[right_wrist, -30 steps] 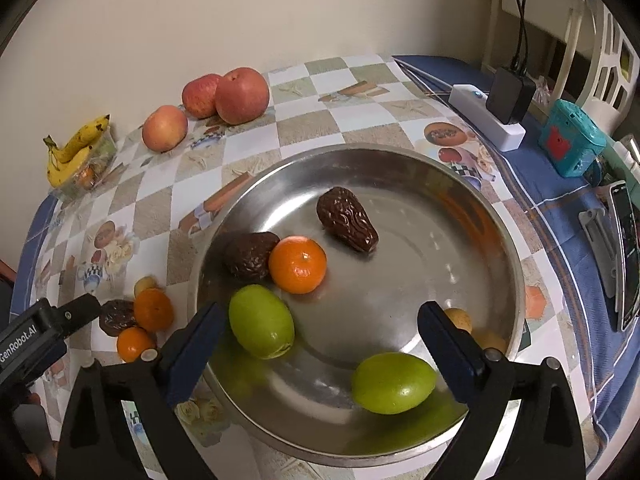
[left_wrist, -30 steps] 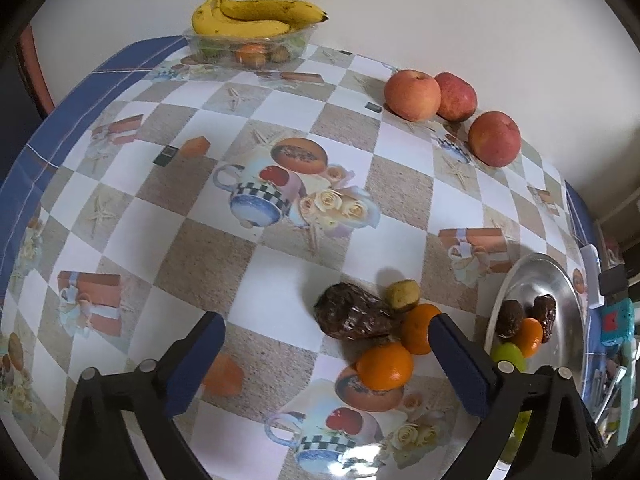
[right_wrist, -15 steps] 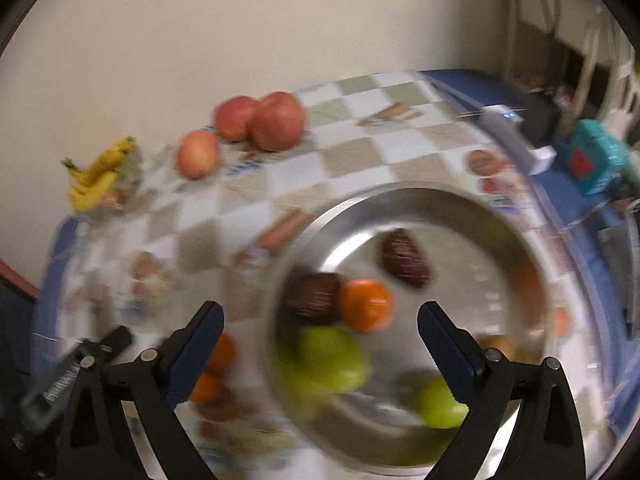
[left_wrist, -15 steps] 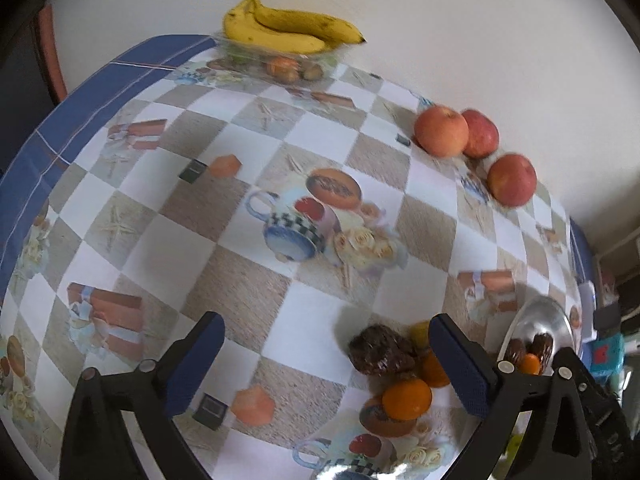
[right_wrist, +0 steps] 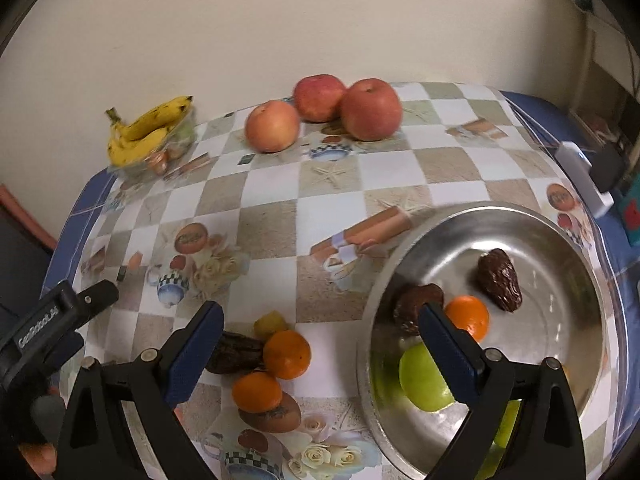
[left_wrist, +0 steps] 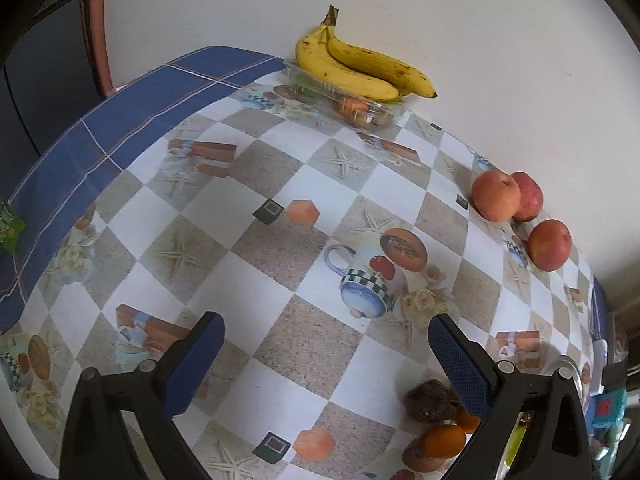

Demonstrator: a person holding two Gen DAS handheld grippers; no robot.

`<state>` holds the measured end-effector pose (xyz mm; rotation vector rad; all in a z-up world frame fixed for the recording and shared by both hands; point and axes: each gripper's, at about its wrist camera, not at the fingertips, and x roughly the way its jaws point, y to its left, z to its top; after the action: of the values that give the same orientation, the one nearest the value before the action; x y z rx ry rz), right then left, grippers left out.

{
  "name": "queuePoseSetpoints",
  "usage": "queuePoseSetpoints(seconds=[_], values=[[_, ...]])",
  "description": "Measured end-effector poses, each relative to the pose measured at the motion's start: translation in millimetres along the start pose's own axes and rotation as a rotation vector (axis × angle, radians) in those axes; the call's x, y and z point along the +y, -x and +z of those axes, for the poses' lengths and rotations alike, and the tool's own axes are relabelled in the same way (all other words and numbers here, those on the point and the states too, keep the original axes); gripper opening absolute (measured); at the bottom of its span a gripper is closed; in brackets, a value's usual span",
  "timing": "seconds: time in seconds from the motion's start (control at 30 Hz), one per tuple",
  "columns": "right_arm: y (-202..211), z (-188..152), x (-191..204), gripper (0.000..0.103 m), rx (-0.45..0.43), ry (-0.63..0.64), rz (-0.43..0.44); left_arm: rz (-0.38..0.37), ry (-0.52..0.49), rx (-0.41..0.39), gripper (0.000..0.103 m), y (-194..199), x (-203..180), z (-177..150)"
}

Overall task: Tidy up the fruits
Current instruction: 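Move both tools back toward the loose fruits beside the bowl, then grasp a dark brown date with the left tool while the right tool grasps an orange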

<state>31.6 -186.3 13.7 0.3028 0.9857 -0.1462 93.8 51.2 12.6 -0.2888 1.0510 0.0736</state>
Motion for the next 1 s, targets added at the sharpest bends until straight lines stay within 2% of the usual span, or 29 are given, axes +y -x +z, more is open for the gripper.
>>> queuePoseSetpoints(seconds=[0.13, 0.33, 0.47, 0.57, 0.73, 0.83, 0.9, 1.0], values=[[1, -2, 1, 0.098, 0.004, 0.012, 0.033, 0.013, -0.04, -0.015, 0.103, 3, -8, -2], [-1, -7, 3, 0.098, 0.023, 0.031, 0.069, -0.011, -0.079, -0.033, 0.103, 6, -20, -7], [-5, -10, 3, 0.098, 0.048, 0.035, 0.081, -0.034, -0.094, -0.039, 0.103, 6, -27, -10], [-5, -10, 5, 0.096, 0.048, 0.044, 0.082, -0.083, -0.088, -0.007, 0.103, 4, -29, -12], [-5, -11, 11, 0.07, 0.054, 0.07, 0.095, -0.117, -0.072, 0.06, 0.103, -5, -31, -16], [-11, -14, 13, 0.06, 0.085, 0.067, 0.12, -0.121, -0.073, 0.1, 0.102, -11, -34, -20], [-15, -16, 15, 0.058, 0.103, 0.068, 0.13, -0.144, -0.076, 0.123, 0.101, -15, -37, -23], [-23, -23, 21, 0.058, 0.145, 0.087, 0.16, -0.165, -0.091, 0.154, 0.09, -21, -42, -27]])
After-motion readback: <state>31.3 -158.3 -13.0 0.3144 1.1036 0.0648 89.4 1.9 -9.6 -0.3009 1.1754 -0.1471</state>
